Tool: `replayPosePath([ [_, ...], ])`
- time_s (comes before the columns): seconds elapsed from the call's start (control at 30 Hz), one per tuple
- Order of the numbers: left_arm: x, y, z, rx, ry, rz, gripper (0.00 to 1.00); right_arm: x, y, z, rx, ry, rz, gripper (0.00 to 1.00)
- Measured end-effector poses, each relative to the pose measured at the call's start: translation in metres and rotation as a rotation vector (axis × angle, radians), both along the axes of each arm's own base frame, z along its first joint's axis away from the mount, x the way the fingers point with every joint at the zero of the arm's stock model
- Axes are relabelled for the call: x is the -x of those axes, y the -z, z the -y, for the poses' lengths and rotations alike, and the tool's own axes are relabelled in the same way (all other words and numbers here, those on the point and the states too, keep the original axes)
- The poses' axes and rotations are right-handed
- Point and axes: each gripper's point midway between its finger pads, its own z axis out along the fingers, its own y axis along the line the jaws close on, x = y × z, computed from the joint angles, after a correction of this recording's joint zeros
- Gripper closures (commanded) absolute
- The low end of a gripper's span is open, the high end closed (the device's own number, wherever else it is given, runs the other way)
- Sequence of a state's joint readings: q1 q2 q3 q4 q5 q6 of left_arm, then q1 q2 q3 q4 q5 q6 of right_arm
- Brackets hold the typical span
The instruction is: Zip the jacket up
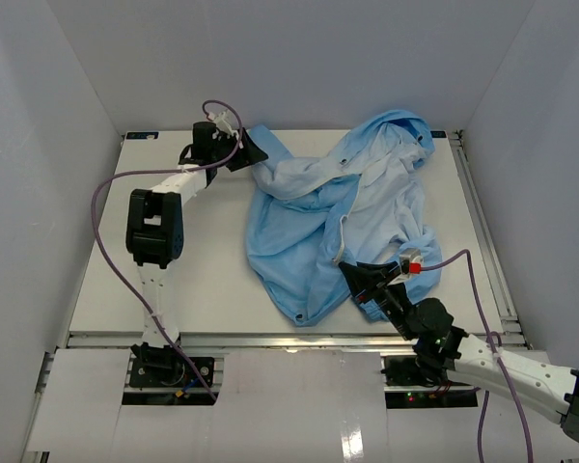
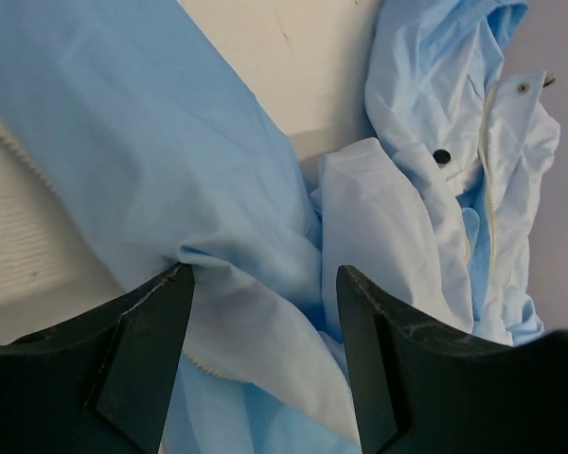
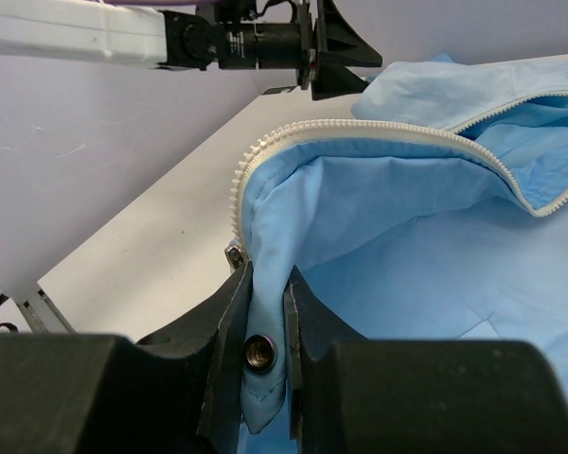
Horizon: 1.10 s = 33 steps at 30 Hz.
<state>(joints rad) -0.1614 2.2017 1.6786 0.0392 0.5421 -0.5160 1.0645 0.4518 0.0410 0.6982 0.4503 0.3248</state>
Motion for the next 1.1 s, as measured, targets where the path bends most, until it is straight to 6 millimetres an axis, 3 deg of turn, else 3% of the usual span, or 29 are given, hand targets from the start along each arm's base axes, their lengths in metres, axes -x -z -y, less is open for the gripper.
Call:
replayPosePath([
  [0.03, -0.004, 0.005, 0.005, 0.011, 0.019, -0.003, 0.34, 0.000, -0.001, 0.001, -0.002, 0.005, 0.003, 0.92],
  [0.07, -0.007, 0.011, 0.011, 0.021, 0.037, -0.007, 0.51, -0.001, -0.002, 0.002, -0.006, 0.009, 0.006, 0.92],
  [0.1, -0.009, 0.019, 0.015, 0.031, 0.054, -0.012, 0.81, 0.000, -0.004, 0.003, -0.010, 0.011, 0.010, 0.92],
  [0.13, -0.010, 0.027, 0.019, 0.042, 0.071, -0.023, 0.94, 0.000, -0.005, 0.004, -0.011, 0.012, 0.012, 0.92],
  [0.17, -0.008, 0.035, 0.022, 0.052, 0.082, -0.040, 0.99, 0.000, -0.005, 0.004, -0.011, 0.013, 0.013, 0.92],
  [0.27, 0.010, 0.060, 0.023, 0.080, 0.091, -0.087, 1.00, 0.000, -0.004, 0.003, -0.006, 0.010, 0.013, 0.92],
  [0.37, 0.042, 0.079, 0.007, 0.076, 0.006, -0.114, 1.00, 0.000, -0.001, 0.001, 0.006, 0.003, 0.008, 0.92],
  [0.47, 0.092, 0.054, -0.016, 0.068, -0.092, -0.134, 1.00, 0.000, 0.007, -0.001, 0.029, -0.002, -0.007, 0.92],
  [0.57, 0.155, -0.007, -0.007, 0.054, -0.125, -0.039, 1.00, -0.001, 0.010, -0.001, 0.032, 0.001, -0.023, 0.92],
  [0.6, 0.178, -0.030, 0.001, 0.061, -0.116, 0.015, 0.98, -0.001, 0.011, -0.001, 0.031, 0.004, -0.027, 0.92],
  [0.7, 0.253, -0.087, 0.043, 0.131, -0.003, 0.156, 0.67, -0.002, 0.011, 0.002, 0.026, 0.012, -0.034, 0.92],
  [0.73, 0.275, -0.094, 0.053, 0.154, 0.045, 0.174, 0.52, -0.002, 0.011, 0.003, 0.025, 0.016, -0.035, 0.92],
  [0.8, 0.302, -0.089, 0.062, 0.148, 0.110, 0.165, 0.39, -0.002, 0.012, 0.004, 0.026, 0.022, -0.042, 0.92],
  [0.87, 0.307, -0.072, 0.060, 0.091, 0.115, 0.123, 0.37, -0.002, 0.015, 0.006, 0.034, 0.026, -0.052, 0.92],
  [0.97, 0.298, -0.051, 0.051, -0.056, 0.094, 0.054, 0.34, -0.003, 0.018, 0.008, 0.042, 0.036, -0.059, 0.92],
  [1.03, 0.286, -0.055, 0.048, -0.146, 0.086, 0.044, 0.33, -0.004, 0.017, 0.010, 0.037, 0.044, -0.058, 0.92],
  [1.1, 0.276, -0.071, 0.048, -0.203, 0.092, 0.076, 0.29, -0.004, 0.015, 0.012, 0.031, 0.050, -0.055, 0.92],
])
